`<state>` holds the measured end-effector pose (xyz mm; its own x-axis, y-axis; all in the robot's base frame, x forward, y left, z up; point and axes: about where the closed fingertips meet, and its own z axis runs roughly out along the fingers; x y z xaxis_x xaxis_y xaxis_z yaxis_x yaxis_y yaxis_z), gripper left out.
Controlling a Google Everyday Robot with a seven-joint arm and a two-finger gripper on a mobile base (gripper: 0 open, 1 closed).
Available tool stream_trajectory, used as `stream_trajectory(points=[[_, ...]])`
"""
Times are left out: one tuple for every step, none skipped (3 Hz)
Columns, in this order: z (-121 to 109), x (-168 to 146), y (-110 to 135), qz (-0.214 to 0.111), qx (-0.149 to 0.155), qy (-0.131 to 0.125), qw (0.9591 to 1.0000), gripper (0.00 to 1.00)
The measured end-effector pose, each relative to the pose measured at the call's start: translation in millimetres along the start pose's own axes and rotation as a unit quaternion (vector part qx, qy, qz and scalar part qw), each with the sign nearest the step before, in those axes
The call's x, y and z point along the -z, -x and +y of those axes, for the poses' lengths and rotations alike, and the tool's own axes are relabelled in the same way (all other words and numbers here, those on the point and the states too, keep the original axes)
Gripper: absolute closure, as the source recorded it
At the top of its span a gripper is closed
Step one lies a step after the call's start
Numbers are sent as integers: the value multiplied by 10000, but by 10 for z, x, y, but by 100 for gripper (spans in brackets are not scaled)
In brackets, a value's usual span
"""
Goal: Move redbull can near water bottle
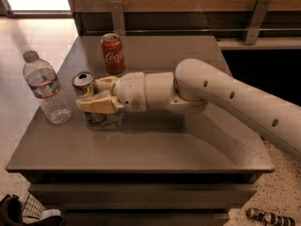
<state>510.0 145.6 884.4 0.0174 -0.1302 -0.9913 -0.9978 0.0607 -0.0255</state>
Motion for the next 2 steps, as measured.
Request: stream_trajectory(points=[[19,-25,11,-1,9,28,10000,4],[25,-34,15,-1,12,37,10000,0]])
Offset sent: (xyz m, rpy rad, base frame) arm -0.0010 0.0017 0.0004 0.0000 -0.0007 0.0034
